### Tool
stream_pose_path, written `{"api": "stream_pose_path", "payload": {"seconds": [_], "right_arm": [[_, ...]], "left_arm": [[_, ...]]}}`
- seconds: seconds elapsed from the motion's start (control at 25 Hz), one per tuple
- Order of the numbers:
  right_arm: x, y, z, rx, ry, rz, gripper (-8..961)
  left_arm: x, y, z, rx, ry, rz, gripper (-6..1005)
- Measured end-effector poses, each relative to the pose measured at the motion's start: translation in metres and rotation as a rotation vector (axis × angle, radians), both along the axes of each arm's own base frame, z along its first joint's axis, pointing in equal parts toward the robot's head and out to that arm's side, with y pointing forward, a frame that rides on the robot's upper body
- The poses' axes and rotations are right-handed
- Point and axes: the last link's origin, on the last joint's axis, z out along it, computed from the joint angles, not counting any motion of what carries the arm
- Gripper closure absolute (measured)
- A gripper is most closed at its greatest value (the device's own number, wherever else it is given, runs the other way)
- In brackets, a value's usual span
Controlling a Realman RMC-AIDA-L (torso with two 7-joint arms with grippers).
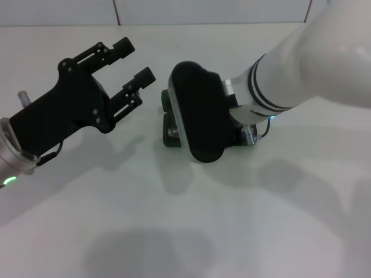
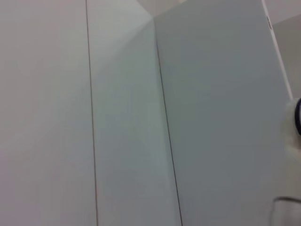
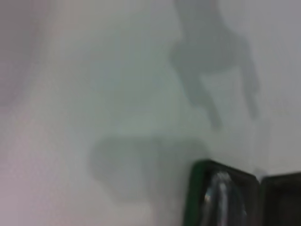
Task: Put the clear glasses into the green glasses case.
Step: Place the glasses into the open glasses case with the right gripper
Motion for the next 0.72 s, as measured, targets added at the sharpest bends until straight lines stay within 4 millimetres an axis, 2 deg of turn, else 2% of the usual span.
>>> {"api": "stream_pose_path", "payload": {"seconds": [0.12,0.2,0.44,0.72], "right_arm": [[0.0,-0.003,0.002,-0.041,0.032,-0.034,545],[0.002,-0.006,0.006,-0.145,0.123,-0.135,545],[0.018,0.008,0.001,-0.133,0.152,-0.227,545],[0.032,0.018,-0.006,-0.094,0.154,-0.255,545]], "left_arm": [[0.0,0.0,0.0,0.0,-0.001,0.0,431],[0.0,0.0,-0.001,-0.001,-0.001,0.0,431],[0.002,0.0,-0.002,-0.002,-0.003,-0.001,430],[0.002,0.003,-0.004,-0.006,0.005,0.01,430]]}}
